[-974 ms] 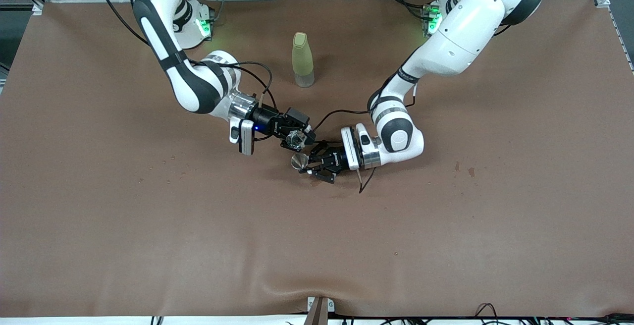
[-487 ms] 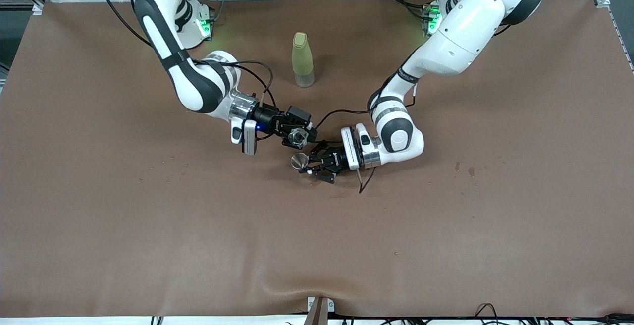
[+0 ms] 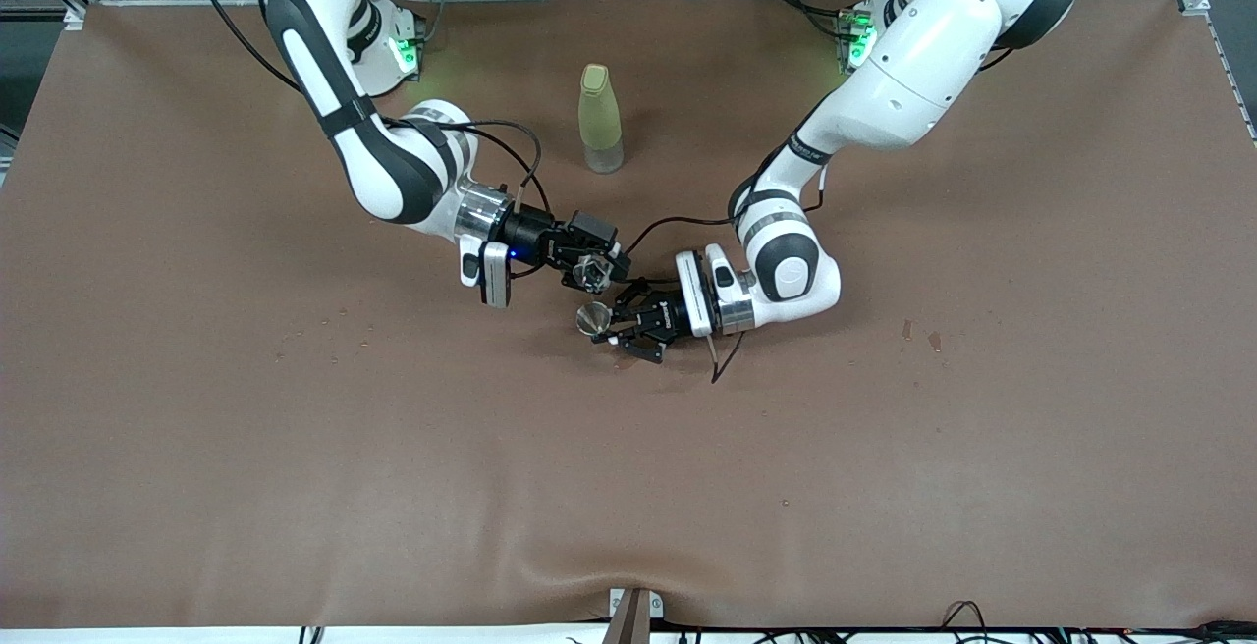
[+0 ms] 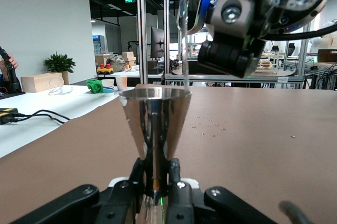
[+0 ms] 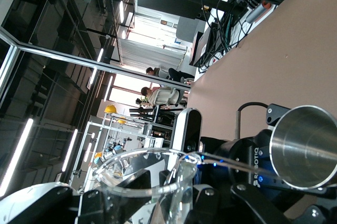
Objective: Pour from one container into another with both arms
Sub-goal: 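Pour the liquid from the cup into the jigger with the right gripper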
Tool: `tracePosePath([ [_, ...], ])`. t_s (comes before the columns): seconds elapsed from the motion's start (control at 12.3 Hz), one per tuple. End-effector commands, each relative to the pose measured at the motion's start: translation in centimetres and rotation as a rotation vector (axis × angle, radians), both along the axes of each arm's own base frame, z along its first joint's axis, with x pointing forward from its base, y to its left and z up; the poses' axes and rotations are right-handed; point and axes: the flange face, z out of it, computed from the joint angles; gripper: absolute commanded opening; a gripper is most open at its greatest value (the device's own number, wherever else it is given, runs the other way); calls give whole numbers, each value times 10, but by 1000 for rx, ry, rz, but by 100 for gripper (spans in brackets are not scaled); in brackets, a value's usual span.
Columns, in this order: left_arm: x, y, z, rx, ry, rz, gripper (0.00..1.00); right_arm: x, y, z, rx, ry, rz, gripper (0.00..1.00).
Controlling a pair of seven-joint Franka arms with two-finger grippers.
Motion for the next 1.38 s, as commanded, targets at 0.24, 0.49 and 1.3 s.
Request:
tracePosePath([
  [0.24,-6,3,11,5,8,-2,0,4,6,15,29,90,17,0],
  [0.49,-11,-3,14,-1,10,-13,0,4,6,15,45,133,14,0],
  [1.3,-11,4,16,1,9,-8,0,4,7,16,116,323,3,0],
])
